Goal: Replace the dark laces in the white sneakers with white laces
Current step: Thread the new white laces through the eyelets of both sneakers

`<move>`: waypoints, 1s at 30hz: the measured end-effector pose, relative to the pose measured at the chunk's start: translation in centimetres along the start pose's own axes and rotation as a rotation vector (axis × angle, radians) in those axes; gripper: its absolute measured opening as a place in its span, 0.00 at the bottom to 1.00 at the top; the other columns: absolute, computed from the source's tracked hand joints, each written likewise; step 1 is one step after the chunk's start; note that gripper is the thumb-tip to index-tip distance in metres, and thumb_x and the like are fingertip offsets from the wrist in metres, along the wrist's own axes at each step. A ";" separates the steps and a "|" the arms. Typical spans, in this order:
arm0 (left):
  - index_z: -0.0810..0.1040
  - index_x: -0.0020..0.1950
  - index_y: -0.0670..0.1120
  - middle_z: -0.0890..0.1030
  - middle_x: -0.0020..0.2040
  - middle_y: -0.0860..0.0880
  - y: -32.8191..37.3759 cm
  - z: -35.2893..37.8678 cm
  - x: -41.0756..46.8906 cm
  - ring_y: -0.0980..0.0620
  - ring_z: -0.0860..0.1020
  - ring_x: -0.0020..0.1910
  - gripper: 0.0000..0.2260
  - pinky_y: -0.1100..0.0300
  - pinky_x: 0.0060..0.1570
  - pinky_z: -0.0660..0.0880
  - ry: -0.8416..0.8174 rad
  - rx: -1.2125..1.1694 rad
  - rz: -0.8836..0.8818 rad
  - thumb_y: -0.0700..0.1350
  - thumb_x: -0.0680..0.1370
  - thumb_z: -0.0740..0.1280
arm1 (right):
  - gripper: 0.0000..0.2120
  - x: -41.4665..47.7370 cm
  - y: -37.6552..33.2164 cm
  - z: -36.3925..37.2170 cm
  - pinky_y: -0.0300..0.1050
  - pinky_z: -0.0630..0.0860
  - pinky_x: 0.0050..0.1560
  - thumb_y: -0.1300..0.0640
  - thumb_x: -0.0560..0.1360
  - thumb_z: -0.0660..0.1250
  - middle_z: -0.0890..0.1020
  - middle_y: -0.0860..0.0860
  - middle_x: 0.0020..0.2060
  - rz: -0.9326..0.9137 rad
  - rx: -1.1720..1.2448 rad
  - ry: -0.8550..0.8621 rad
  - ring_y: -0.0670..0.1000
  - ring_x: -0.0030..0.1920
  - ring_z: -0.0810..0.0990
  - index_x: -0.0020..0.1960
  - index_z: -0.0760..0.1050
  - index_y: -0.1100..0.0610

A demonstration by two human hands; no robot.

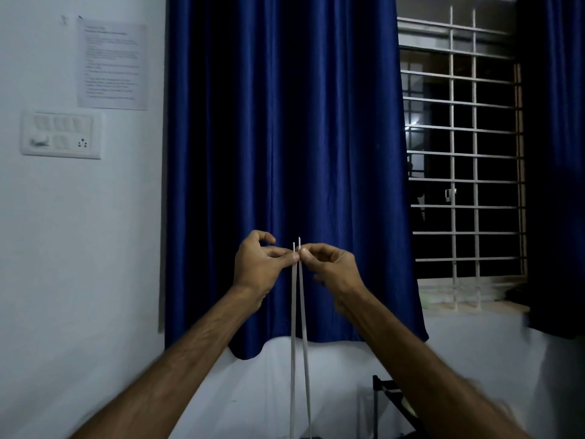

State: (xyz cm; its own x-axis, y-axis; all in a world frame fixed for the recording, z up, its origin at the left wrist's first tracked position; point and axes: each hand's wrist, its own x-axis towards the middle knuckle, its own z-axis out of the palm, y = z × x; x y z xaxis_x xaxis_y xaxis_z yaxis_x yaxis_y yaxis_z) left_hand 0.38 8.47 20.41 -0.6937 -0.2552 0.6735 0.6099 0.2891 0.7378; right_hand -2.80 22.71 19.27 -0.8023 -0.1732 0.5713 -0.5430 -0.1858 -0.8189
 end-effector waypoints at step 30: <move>0.80 0.56 0.47 0.86 0.46 0.46 -3.8 1.7 -3.5 0.46 0.84 0.44 0.19 0.47 0.48 0.81 -0.224 -0.294 -0.458 0.58 0.83 0.54 | 0.03 0.1 0.1 2.6 0.43 0.80 0.33 0.64 0.79 0.65 0.82 0.54 0.35 0.172 0.171 0.071 0.47 0.32 0.80 0.47 0.76 0.59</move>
State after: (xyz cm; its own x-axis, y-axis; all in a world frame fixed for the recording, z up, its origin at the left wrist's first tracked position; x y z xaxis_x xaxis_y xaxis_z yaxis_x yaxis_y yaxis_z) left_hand -0.13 9.81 15.22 -0.9561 -0.0832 0.2809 0.2874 -0.0809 0.9544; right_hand -2.28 20.18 19.40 -0.8978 -0.1495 0.4143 -0.3521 -0.3217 -0.8789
